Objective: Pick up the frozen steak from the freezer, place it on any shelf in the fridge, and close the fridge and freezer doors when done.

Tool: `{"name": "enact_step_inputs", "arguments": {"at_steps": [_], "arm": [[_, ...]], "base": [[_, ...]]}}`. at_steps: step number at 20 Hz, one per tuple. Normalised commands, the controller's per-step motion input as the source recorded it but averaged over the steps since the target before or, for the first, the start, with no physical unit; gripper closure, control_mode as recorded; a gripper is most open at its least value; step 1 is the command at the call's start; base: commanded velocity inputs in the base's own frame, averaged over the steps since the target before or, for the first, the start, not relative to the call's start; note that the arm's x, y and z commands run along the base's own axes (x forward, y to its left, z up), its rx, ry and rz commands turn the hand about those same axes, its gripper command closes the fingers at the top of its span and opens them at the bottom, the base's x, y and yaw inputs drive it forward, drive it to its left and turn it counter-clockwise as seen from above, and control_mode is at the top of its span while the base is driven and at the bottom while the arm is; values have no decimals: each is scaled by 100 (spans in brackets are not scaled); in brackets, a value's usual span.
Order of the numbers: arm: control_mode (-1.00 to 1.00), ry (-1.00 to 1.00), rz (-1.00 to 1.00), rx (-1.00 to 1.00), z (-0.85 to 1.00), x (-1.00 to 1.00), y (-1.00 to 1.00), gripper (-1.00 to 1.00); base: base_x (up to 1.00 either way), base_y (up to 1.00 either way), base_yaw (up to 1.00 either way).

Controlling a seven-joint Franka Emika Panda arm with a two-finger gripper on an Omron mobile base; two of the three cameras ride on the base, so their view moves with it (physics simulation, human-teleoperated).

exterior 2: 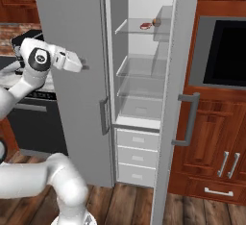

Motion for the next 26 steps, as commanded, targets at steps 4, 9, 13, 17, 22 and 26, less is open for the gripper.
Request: {"name": "enact_step_inputs", "arguments": {"at_steps": [4,9,13,17,22,26], "arm": [[-100,17,21,19,-1,-100,-75,-100],[-100,18,14,16,0,-100,-57,-100],[-100,16,11,13,0,-100,-40,-100],[-100,15,9,12,0,-100,-28,-100],[-100,12,7,13,0,-100,-40,-100],[-100,0,5,16,1,-100,-96,-100]], "base": [[0,0,0],[0,0,0],[0,0,0],[0,0,0],[0,0,0],[0,0,0]]}}
